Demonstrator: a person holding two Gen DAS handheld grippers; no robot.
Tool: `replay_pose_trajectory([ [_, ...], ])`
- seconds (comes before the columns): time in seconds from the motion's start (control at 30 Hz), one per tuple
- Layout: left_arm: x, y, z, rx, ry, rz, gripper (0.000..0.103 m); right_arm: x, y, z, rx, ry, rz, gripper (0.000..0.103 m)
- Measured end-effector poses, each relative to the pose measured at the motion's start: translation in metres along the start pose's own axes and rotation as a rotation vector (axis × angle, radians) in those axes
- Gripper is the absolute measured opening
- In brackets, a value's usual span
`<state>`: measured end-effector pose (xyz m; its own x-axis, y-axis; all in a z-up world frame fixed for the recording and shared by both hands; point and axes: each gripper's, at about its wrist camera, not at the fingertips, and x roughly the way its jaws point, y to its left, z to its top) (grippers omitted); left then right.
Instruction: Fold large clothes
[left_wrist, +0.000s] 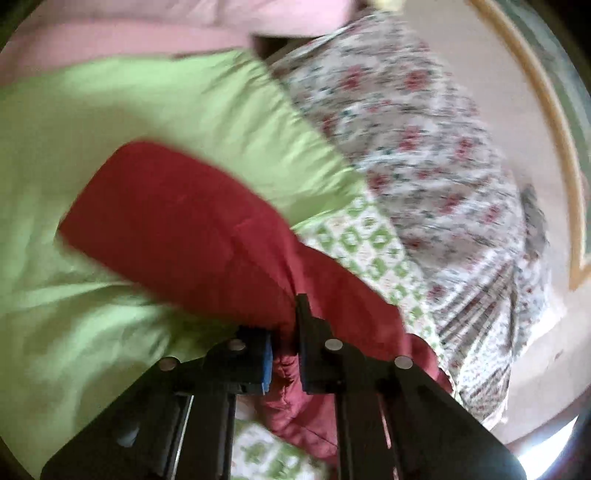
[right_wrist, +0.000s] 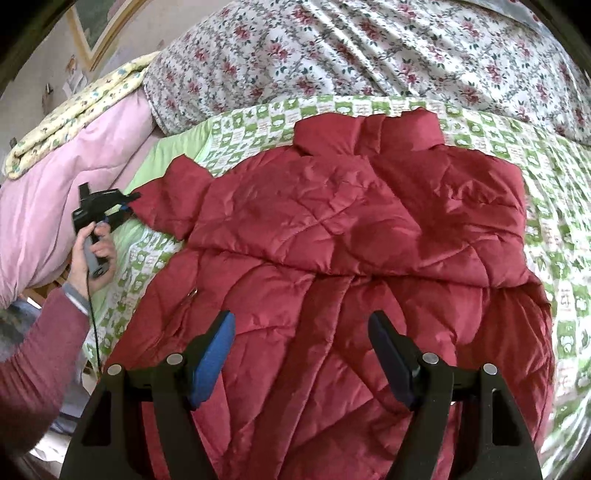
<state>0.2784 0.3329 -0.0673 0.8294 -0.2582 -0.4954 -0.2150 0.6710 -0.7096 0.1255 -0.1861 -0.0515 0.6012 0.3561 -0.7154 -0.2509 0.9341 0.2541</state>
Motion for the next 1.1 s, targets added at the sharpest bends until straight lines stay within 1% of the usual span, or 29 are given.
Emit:
replay_pose_trajectory([
  [0.13,-0.021,-0.029,-0.008,0.058,-0.027,-0.070,0.008,-0.005,-0.005,0.001,0.008,-0.012,-0.003,0.076],
  [0.23,-0.036,-0.061,-0.019,0.133,-0.041,-0.128,0.008,-0.008,-0.009,0.002,0.021,-0.020,-0.003,0.076],
  [0.37,-0.047,-0.100,-0.036,0.228,-0.038,-0.186,0.008,-0.013,-0.014,0.000,0.036,-0.030,-0.004,0.076],
  [0.63,-0.052,-0.168,-0.079,0.424,0.002,-0.255,0.008,-0.023,-0.027,-0.003,0.067,-0.043,-0.014,0.076],
  [0.8,-0.049,-0.205,-0.108,0.518,0.046,-0.306,0.008,-0.026,-0.037,-0.001,0.098,-0.058,-0.011,0.076],
  [0.97,-0.034,-0.239,-0.147,0.627,0.112,-0.307,0.008,-0.028,-0.051,0.004,0.138,-0.074,-0.001,0.076],
  [1.1,-0.014,-0.264,-0.184,0.722,0.162,-0.268,0.007,-0.029,-0.070,0.010,0.191,-0.092,0.025,0.076],
])
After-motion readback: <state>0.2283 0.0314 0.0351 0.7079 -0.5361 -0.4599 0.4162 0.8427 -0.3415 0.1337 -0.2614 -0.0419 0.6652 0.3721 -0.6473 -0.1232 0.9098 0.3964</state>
